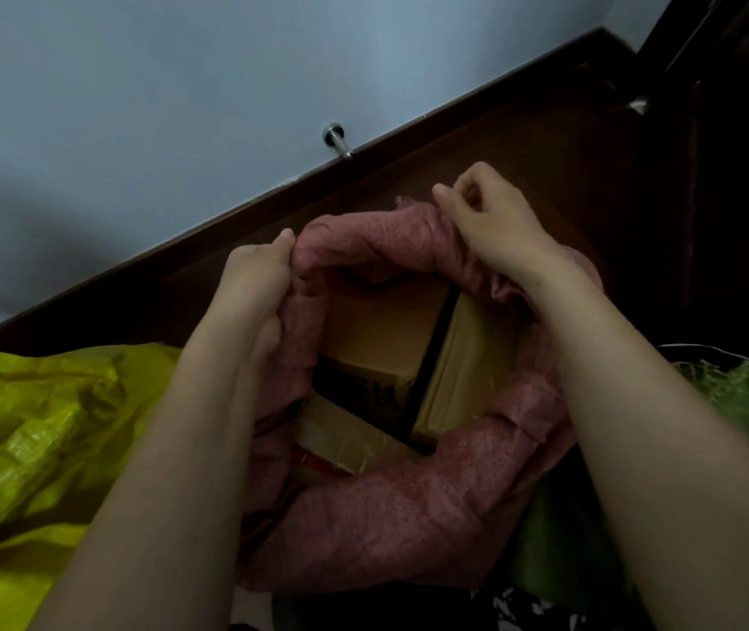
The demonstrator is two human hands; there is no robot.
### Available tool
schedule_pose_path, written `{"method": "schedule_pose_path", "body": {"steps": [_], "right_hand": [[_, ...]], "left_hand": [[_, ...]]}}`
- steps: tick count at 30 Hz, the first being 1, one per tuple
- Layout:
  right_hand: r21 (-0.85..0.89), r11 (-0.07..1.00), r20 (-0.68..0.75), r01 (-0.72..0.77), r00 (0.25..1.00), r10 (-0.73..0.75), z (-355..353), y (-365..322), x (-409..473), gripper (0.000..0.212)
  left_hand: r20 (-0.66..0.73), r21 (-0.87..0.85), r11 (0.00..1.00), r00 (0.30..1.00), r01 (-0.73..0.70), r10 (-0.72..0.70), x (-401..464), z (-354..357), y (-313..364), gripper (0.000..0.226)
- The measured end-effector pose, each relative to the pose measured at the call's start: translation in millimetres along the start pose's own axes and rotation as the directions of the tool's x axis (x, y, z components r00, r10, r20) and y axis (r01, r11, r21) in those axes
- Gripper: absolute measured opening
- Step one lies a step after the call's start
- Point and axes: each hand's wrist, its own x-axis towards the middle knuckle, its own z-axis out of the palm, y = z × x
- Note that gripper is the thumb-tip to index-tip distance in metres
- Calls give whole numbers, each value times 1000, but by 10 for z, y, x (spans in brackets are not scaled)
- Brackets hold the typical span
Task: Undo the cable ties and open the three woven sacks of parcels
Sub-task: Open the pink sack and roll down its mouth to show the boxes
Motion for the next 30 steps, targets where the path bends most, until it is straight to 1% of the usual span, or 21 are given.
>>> {"method": "schedule_pose_path", "body": {"steps": [3, 5, 6, 9, 10, 11, 12, 13, 14, 15, 16, 17, 19, 20, 21, 22, 23, 25, 26, 28, 30], "right_hand": [[-177, 979, 237, 101, 970, -57, -26, -97, -60, 50], [-326, 912, 285, 249, 946, -156, 67, -153, -85, 65], [-350, 883, 271, 311, 936, -222, 136, -171, -87, 62], [-331, 867, 226, 372, 923, -310, 276, -181, -59, 19], [-304, 884, 232, 354, 928, -292, 291, -157, -47, 12], [-261, 908, 234, 328, 934, -270, 295, -128, -41, 11], [-201, 933, 221, 298, 942, -253, 291, -103, -36, 10], [-142, 953, 194, 268, 951, -239, 285, -83, -36, 10], [-105, 964, 163, 246, 960, -228, 279, -71, -35, 10], [-95, 969, 137, 227, 967, -213, 282, -53, -25, 9], [-94, 973, 119, 210, 973, -199, 284, -41, -12, 7], [-93, 976, 104, 195, 977, -185, 289, -33, 0, 6], [-84, 983, 79, 164, 984, -157, 297, -5, 30, 7], [-71, 987, 84, 144, 987, -138, 289, 12, 47, 6], [-51, 991, 115, 120, 987, -114, 268, 34, 62, 6], [-26, 995, 174, 91, 981, -85, 224, 43, 64, 5], [1, 998, 253, 56, 966, -54, 165, 38, 51, 4], [0, 1000, 389, 2, 921, -1, 47, 36, 38, 6], [-15, 1000, 417, -6, 909, 12, 4, 35, 40, 11], [8, 1000, 394, -19, 919, 14, -24, 25, 69, 15], [39, 999, 301, -31, 954, 18, 33, 13, 120, 16]], "left_hand": [[40, -171, 981, 995, 95, -89, 23, 37, 9, 12], [92, -184, 971, 986, 155, -140, 58, 25, 8, 13], [132, -166, 967, 976, 194, -173, 74, 4, 5, 14], [197, -56, 969, 954, 241, -226, 104, -81, -10, 17], [148, 4, 986, 975, 169, -168, 124, -112, -28, 17], [64, 99, 995, 997, 28, -34, 146, -141, -57, 16], [-31, 247, 955, 984, -165, 178, 173, -172, -84, 15], [-70, 395, 848, 909, -352, 410, 184, -195, -100, 16], [-41, 513, 693, 793, -506, 608, 176, -208, -102, 15], [32, 571, 543, 678, -615, 735, 141, -207, -104, 15], [128, 601, 412, 591, -685, 796, 92, -191, -114, 20], [246, 635, 292, 546, -715, 801, 46, -173, -134, 29], [450, 758, 28, 553, -652, 701, -26, -111, -200, 47], [500, 796, -80, 577, -600, 645, -12, -99, -254, 48], [507, 818, -124, 602, -562, 616, 9, -90, -294, 39], [487, 829, -106, 617, -548, 618, 26, -92, -310, 27], [450, 836, -48, 632, -547, 631, 45, -101, -312, 17], [324, 824, 158, 680, -545, 658, 80, -120, -302, 17], [257, 803, 270, 717, -531, 648, 110, -126, -294, 21], [155, 751, 459, 803, -474, 576, 159, -113, -262, 26], [108, 682, 608, 878, -407, 467, 174, -67, -237, 29]]}}
